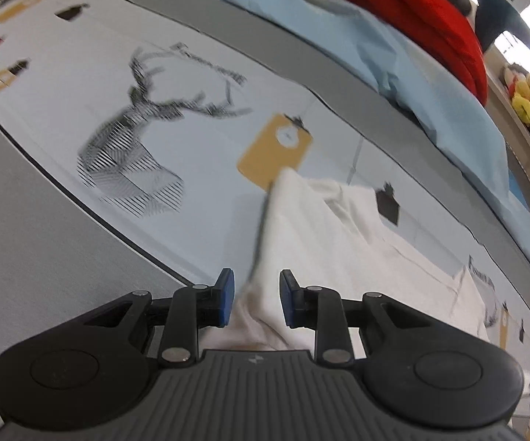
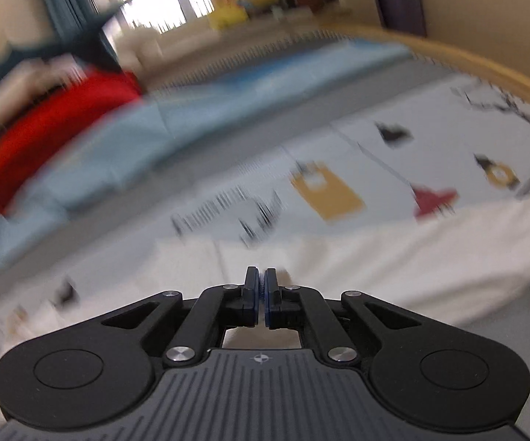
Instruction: Fold small clothes
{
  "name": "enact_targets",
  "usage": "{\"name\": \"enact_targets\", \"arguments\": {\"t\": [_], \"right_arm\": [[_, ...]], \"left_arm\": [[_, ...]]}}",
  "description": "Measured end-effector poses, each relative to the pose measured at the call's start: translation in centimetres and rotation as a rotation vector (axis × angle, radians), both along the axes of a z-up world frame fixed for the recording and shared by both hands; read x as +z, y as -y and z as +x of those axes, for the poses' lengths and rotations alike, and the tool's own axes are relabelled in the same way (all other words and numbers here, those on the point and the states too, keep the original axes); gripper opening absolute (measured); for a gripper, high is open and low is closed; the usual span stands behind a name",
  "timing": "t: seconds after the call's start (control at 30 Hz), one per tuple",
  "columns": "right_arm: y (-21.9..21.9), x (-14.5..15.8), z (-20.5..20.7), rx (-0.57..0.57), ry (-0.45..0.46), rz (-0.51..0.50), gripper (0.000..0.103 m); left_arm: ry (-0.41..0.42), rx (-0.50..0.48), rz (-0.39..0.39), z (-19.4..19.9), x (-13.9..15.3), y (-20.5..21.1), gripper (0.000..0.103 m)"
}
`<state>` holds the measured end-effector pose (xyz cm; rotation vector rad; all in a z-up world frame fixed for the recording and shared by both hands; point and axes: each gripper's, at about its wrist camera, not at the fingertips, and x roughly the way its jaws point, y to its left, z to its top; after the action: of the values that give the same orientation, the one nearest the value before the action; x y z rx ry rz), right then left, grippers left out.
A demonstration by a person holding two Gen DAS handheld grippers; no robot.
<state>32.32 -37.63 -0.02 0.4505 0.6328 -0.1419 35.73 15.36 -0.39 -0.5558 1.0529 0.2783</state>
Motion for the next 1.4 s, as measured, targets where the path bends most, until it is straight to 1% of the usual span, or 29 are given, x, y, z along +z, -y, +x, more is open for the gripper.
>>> {"name": "enact_targets", "arguments": {"t": [0.03, 0.07, 0.13, 0.17, 0.2, 0.23, 0.3, 0.4, 0.47, 0.53, 0.57, 0.6, 0.63, 0.67, 0.7, 0.73, 0.77, 0.8, 0.83, 0.9, 1.0, 1.1, 1.17, 1.2, 1.23, 1.27, 1.3, 1.37, 1.4], "right_arm": [[0.0, 0.2, -0.2, 0.007, 0.011, 0.002, 0.002], [0.0, 0.1, 0.2, 0.011, -0.016, -0.007, 0.002], [0.1, -1.2, 1.4, -0.007, -0.173, -0.038, 0.003], [0.4, -2.2, 1.5, -0.037, -0.249, -0.054, 0.003], [0.9, -3.0, 1.4, -0.082, -0.293, -0.058, 0.005], [1.3, -3.3, 1.0, -0.121, -0.306, -0.042, 0.008], [2.0, -3.0, 0.7, -0.165, -0.272, -0.019, 0.008], [2.2, -1.5, 0.4, -0.174, -0.188, -0.031, 0.008], [2.3, -1.5, 0.5, -0.16, -0.173, 0.002, 0.008], [2.1, -1.8, 0.4, -0.146, -0.186, 0.033, 0.008], [2.0, -1.9, 0.4, -0.139, -0.192, 0.044, 0.008], [2.0, -2.1, 0.4, -0.133, -0.199, 0.051, 0.008], [1.8, -2.1, 0.4, -0.129, -0.204, 0.057, 0.008], [1.6, -2.1, 0.5, -0.125, -0.207, 0.061, 0.008], [1.5, -2.1, 0.4, -0.123, -0.208, 0.065, 0.008], [1.4, -2.0, 0.5, -0.12, -0.21, 0.068, 0.008], [1.3, -2.0, 0.5, -0.118, -0.212, 0.071, 0.008], [1.2, -2.1, 0.6, -0.115, -0.212, 0.073, 0.008], [1.2, -2.1, 0.7, -0.11, -0.213, 0.074, 0.008], [0.9, -2.2, 0.6, -0.095, -0.215, 0.08, 0.008], [0.6, -2.3, 0.7, -0.074, -0.22, 0.087, 0.008], [0.3, -2.4, 0.7, -0.059, -0.223, 0.093, 0.008], [0.2, -2.6, 0.7, -0.044, -0.225, 0.097, 0.009], [0.1, -2.6, 0.7, -0.034, -0.227, 0.097, 0.009], [0.0, -2.7, 0.7, -0.025, -0.228, 0.096, 0.009], [0.0, -2.7, 0.7, -0.014, -0.231, 0.094, 0.009], [-0.1, -2.8, 0.8, -0.003, -0.234, 0.091, 0.01], [0.0, -2.9, 0.8, 0.013, -0.24, 0.086, 0.012], [0.1, -2.9, 0.8, 0.014, -0.242, 0.083, 0.014]], "left_arm": [[-0.006, -0.013, -0.007, 0.1, -0.3, 0.3, 0.029], [-0.014, -0.029, -0.012, 0.2, -0.7, 0.5, 0.029], [-0.036, -0.049, -0.013, 0.4, -1.5, 1.0, 0.029], [-0.047, -0.052, -0.013, 0.3, -1.8, 1.1, 0.029], [-0.055, -0.052, -0.014, 0.3, -2.1, 1.1, 0.029], [-0.059, -0.052, -0.015, 0.3, -2.2, 1.1, 0.029], [-0.059, -0.047, -0.016, 0.3, -2.3, 1.0, 0.029], [-0.059, -0.056, -0.022, 0.4, -2.4, 1.2, 0.029], [-0.066, -0.066, -0.024, 0.4, -2.9, 1.4, 0.029], [-0.081, -0.073, -0.044, 0.4, -4.0, 1.3, 0.029], [-0.105, -0.074, -0.034, 0.4, -4.9, 1.1, 0.029], [-0.174, -0.075, 0.02, 0.4, -5.8, 1.0, 0.027], [-0.213, -0.052, 0.068, 0.1, -6.5, 0.6, 0.032], [-0.203, -0.011, 0.039, -0.2, -6.5, -0.2, 0.032], [-0.206, 0.016, 0.019, -0.2, -6.2, -0.6, 0.028], [-0.2, 0.033, 0.041, -0.2, -5.5, -0.7, 0.018], [-0.19, 0.037, 0.089, -0.1, -4.9, -0.6, 0.018], [-0.174, 0.049, 0.119, -0.1, -4.4, -0.6, 0.018], [-0.152, 0.079, 0.1, -0.1, -4.1, -1.0, 0.018], [-0.106, 0.108, 0.009, -0.2, -3.9, -1.6, 0.018], [-0.038, 0.063, -0.037, 0.3, -3.8, -0.9, 0.018], [0.062, -0.012, -0.125, 0.9, -4.1, 0.2, 0.018], [0.096, -0.051, -0.153, 1.3, -4.3, 0.8, 0.018], [0.09, -0.058, -0.135, 1.4, -4.5, 1.1, 0.02], [0.048, -0.044, -0.067, 1.6, -4.9, 1.2, 0.018], [-0.025, -0.011, 0.032, 1.8, -5.6, 1.3, 0.017], [-0.075, 0.018, 0.105, 1.8, -6.1, 1.1, 0.02], [-0.071, 0.049, 0.166, 1.9, -5.5, 1.4, 0.016], [-0.033, 0.014, 0.184, 2.1, -4.6, 2.1, 0.016]]}}
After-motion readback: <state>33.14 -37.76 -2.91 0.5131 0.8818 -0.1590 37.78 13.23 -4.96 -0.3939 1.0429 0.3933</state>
